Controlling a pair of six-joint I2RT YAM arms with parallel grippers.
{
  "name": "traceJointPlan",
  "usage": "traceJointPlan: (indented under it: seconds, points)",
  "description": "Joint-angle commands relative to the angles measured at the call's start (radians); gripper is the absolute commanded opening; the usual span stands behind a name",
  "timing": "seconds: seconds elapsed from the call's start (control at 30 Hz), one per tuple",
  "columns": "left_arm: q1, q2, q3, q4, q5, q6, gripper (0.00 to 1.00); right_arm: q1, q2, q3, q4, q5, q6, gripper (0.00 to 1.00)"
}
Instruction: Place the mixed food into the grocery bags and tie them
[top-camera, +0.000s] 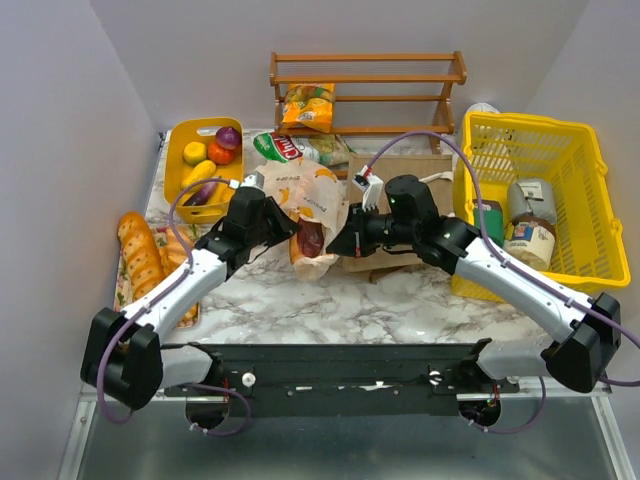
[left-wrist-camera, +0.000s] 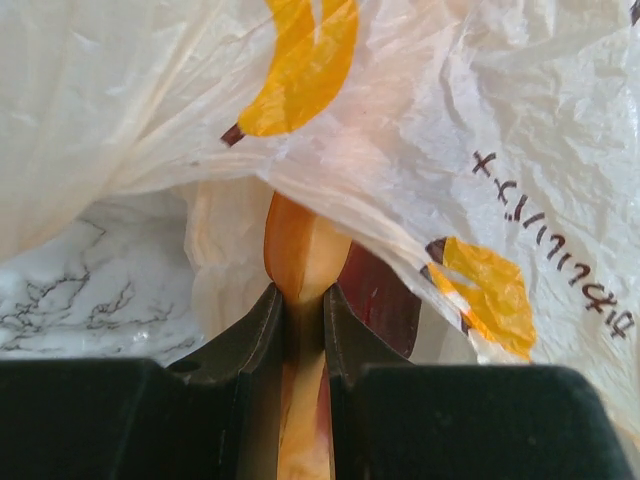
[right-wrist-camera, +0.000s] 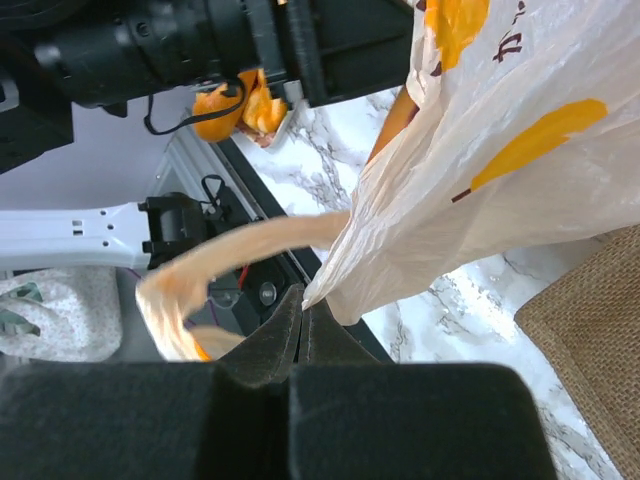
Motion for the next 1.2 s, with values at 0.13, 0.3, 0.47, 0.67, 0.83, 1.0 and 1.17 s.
traceJointPlan:
  seconds: [0.13,0.3,0.47,0.67,0.83,1.0,1.17]
  points:
    - [-0.046,0.138,0.049,0.065,-0.114,0.022,0.0,0.004,-0.011,-0.045,0.04,-0.008,0.018,0.01]
    - [-0.046,0.108,0.065,0.06,-0.096,0.089,0.21,0.002,-0.005,-0.05,0.04,0.027,0.024,0.01]
    - [-0.046,0.019,0.059,0.025,-0.083,0.199,0.7,-0.021,-0.002,-0.015,0.036,0.057,0.01,0.01]
    - [-0.041,-0.096,0.039,-0.056,-0.085,0.354,0.9,-0.09,0.044,0.038,0.034,0.032,-0.013,0.01]
    - [-0.032,-0.164,-0.021,-0.142,-0.114,0.468,0.99,-0.168,0.067,0.064,0.034,0.006,-0.025,0.01]
    - [-0.034,-0.127,-0.09,-0.17,-0.021,0.468,0.95,-0.217,0.107,0.096,0.034,-0.018,-0.036,0.01]
    - [-0.072,-0.078,-0.141,-0.136,0.0,0.439,0.85,-0.246,0.152,0.134,0.036,-0.051,-0.039,0.01]
